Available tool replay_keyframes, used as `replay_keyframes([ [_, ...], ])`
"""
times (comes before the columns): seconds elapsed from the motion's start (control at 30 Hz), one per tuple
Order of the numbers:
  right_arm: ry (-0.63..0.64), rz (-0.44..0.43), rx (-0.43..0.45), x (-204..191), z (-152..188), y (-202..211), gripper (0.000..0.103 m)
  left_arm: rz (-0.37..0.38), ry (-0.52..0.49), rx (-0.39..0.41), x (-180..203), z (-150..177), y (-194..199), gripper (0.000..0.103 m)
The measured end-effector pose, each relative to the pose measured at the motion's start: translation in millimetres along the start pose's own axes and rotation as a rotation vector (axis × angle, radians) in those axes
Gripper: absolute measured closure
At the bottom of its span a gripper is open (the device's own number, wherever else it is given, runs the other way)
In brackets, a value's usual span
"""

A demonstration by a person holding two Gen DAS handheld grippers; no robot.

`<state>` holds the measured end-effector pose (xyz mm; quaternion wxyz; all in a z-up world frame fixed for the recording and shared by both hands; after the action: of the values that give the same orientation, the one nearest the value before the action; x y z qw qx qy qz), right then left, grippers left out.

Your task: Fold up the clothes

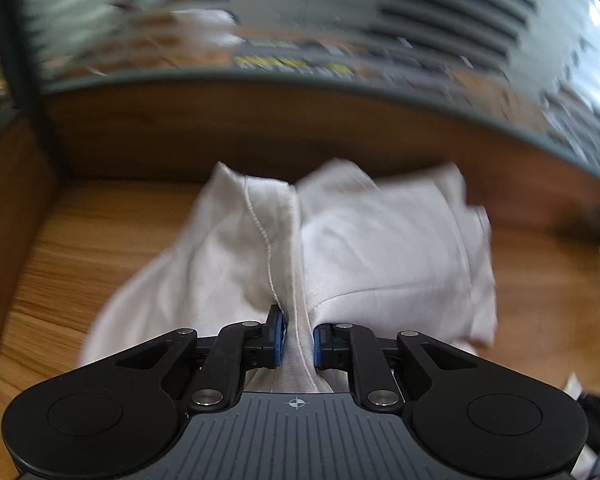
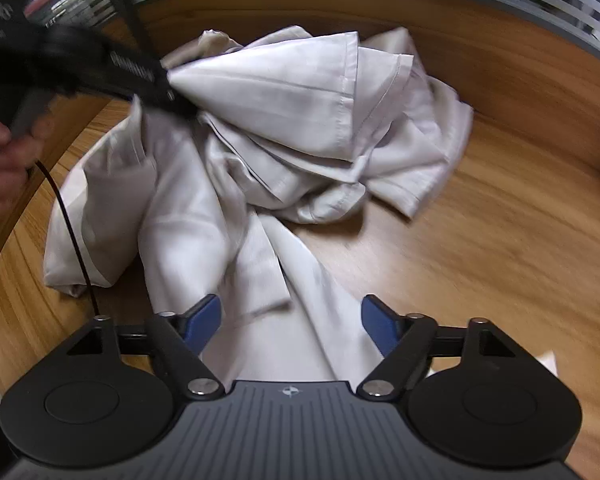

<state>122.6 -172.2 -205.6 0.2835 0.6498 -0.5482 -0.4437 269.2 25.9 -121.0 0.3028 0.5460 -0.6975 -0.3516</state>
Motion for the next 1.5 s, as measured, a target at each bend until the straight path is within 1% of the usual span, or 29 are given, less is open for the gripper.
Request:
replay_keyframes([
  [0.07, 0.011, -0.023, -0.006, -8, -6, -9, 0.015, -0.019, 0.033, 0.02, -18, -8, 8, 0.089],
  [0.2, 0.044, -0.076, -0.028, -29, -14, -27, 0.015, -0.086, 0.082, 0.037, -52, -13, 18, 0.091],
  [0.23, 0.055, -0.091, -0.031, -35, -14, -30, 0.015, -0.101, 0.096, 0.039, -59, -14, 19, 0.091],
  [0.27, 0.067, -0.106, -0.035, -41, -15, -33, 0.018, -0.118, 0.112, 0.041, -66, -14, 20, 0.091],
  [0.33, 0.109, -0.11, -0.038, -51, -13, -37, 0.048, -0.155, 0.146, 0.046, -82, -12, 25, 0.092],
  [0.37, 0.122, -0.101, -0.049, -53, -11, -39, 0.079, -0.18, 0.159, 0.051, -90, -12, 27, 0.093],
  [0.4, 0.134, -0.09, -0.063, -54, -9, -41, 0.103, -0.211, 0.167, 0.057, -98, -12, 30, 0.093],
  [0.5, 0.143, -0.059, -0.069, -49, -3, -38, 0.103, -0.264, 0.184, 0.029, -120, -5, 32, 0.094],
  [0.57, 0.139, -0.063, -0.068, -46, 0, -32, 0.103, -0.265, 0.2, -0.001, -129, 4, 32, 0.094],
  [0.67, 0.126, -0.083, -0.06, -43, -1, -18, 0.098, -0.263, 0.21, -0.035, -137, 20, 36, 0.093],
  [0.73, 0.123, -0.088, -0.05, -44, -4, -9, 0.081, -0.261, 0.218, -0.056, -142, 31, 39, 0.091],
  [0.77, 0.122, -0.087, -0.04, -46, -9, -8, 0.061, -0.255, 0.222, -0.062, -144, 36, 41, 0.087],
  [0.8, 0.121, -0.087, -0.03, -49, -14, -6, 0.044, -0.244, 0.221, -0.065, -142, 40, 44, 0.084],
  [0.87, 0.136, -0.098, -0.017, -60, -21, -5, 0.032, -0.22, 0.207, -0.073, -135, 49, 48, 0.07],
  [0.9, 0.147, -0.101, -0.015, -65, -23, -6, 0.027, -0.21, 0.199, -0.076, -132, 54, 51, 0.067],
  [0.93, 0.157, -0.104, -0.012, -71, -25, -6, 0.024, -0.204, 0.194, -0.079, -130, 57, 53, 0.063],
  [0.97, 0.165, -0.108, -0.014, -77, -28, -9, 0.018, -0.198, 0.193, -0.081, -129, 61, 56, 0.06],
  [1.0, 0.172, -0.112, -0.016, -82, -32, -11, 0.016, -0.192, 0.192, -0.083, -127, 65, 58, 0.058],
  [1.03, 0.181, -0.119, -0.021, -89, -35, -15, 0.015, -0.186, 0.19, -0.085, -126, 68, 61, 0.053],
  [1.07, 0.191, -0.126, -0.026, -96, -38, -19, 0.012, -0.18, 0.189, -0.087, -124, 72, 63, 0.049],
  [1.1, 0.205, -0.13, -0.03, -104, -41, -22, 0.009, -0.174, 0.188, -0.09, -123, 75, 66, 0.048],
  [1.17, 0.238, -0.141, -0.035, -118, -48, -30, 0.007, -0.161, 0.185, -0.094, -120, 82, 70, 0.044],
  [1.23, 0.269, -0.144, -0.038, -130, -53, -39, 0.003, -0.149, 0.182, -0.098, -117, 89, 75, 0.042],
  [1.4, 0.312, -0.1, -0.055, -145, -59, -66, 0.004, -0.139, 0.188, -0.116, -116, 102, 82, 0.036],
  [1.43, 0.316, -0.086, -0.058, -144, -59, -70, 0.006, -0.139, 0.19, -0.12, -117, 104, 83, 0.035],
  [1.47, 0.319, -0.07, -0.061, -143, -58, -73, 0.015, -0.139, 0.192, -0.124, -118, 107, 83, 0.034],
  [1.5, 0.316, -0.057, -0.065, -140, -57, -76, 0.03, -0.139, 0.194, -0.128, -118, 109, 84, 0.033],
])
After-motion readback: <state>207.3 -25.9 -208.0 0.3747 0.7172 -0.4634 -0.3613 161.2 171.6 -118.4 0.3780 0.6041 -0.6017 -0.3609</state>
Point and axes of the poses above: each gripper's, at about its wrist camera, not at the fingertips, and y roughly against the way its jaws point, x to its right, z to its underside, the point moved 8 cm from there along -y, roughly the way its jaws point, and after that the axes turned 6 degrees about -y, right-handed, at the moved point
